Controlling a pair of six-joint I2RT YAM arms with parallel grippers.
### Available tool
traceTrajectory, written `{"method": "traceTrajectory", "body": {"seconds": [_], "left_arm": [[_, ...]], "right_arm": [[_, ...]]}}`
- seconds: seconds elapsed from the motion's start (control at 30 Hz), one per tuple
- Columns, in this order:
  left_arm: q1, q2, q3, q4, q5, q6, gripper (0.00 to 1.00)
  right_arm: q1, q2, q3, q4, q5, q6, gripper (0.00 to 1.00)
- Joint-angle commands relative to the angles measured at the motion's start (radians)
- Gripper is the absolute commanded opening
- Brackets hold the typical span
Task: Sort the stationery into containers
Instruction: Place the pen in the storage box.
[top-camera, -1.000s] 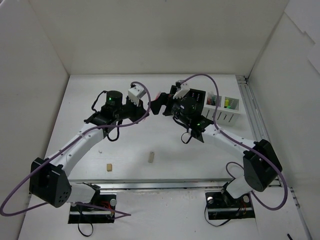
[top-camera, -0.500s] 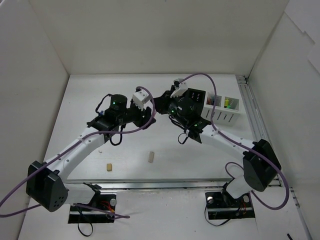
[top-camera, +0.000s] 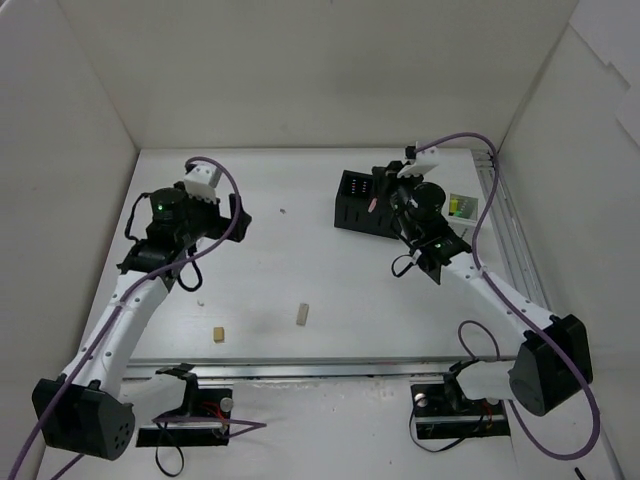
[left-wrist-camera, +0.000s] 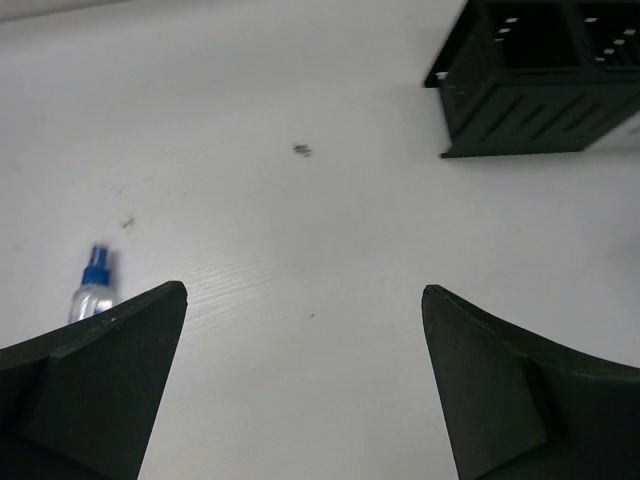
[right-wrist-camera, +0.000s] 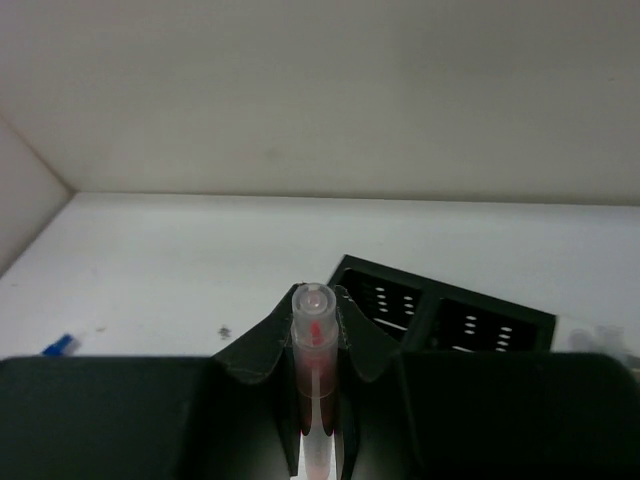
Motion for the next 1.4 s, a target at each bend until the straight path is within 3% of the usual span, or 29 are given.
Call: {"method": "traceTrajectory", "body": {"seconds": [0.0,0.17,0.4,0.67,0.87,1.1,1.2,1.23,1.37], "left_arm": [[0.077,-0.015,-0.004,-0.036,-0.073,-0.047,0.99],[0.229,0.006,-0.027,-0.066,-0.079,-0.044,0.99],[0.357,0.085,-0.028,-0.079,-0.048,-0.039,0.99],[0.398,0.155,-0.045,-0.045,-0.070,0.036,1.00],[0.432,0.319,0.022,-0.051,0.018,0.107,0.99],[0.432,0.499,0.084,-0.077,0.007,0.157,1.00],[0.432,0.548,0.104,-0.088,-0.021,0.160,0.99],[0.432,0.557,0.113,-0.091,-0.021,0.163,0.99],[0.432,0.598,0.131,-0.085,0.021,0.173,0.89]], "right_arm": [[-0.058,0.026,0.064,0.028,0.051,-0.185,0.00],[-0.150,0.167,0.138,0.042,-0.008,-0.271,0.00],[-0.229,0.270,0.172,0.082,0.083,-0.358,0.00],[-0.322,0.279,0.130,0.107,0.095,-0.392,0.00],[-0.367,0.336,0.123,0.131,0.061,-0.389,0.00],[-0.370,0.395,0.107,0.168,0.060,-0.355,0.03],[-0.372,0.368,0.081,0.171,0.052,-0.334,0.18],[-0.370,0.353,0.070,0.171,0.048,-0.322,0.44],[-0.368,0.233,-0.005,0.170,0.009,-0.256,0.82]]}}
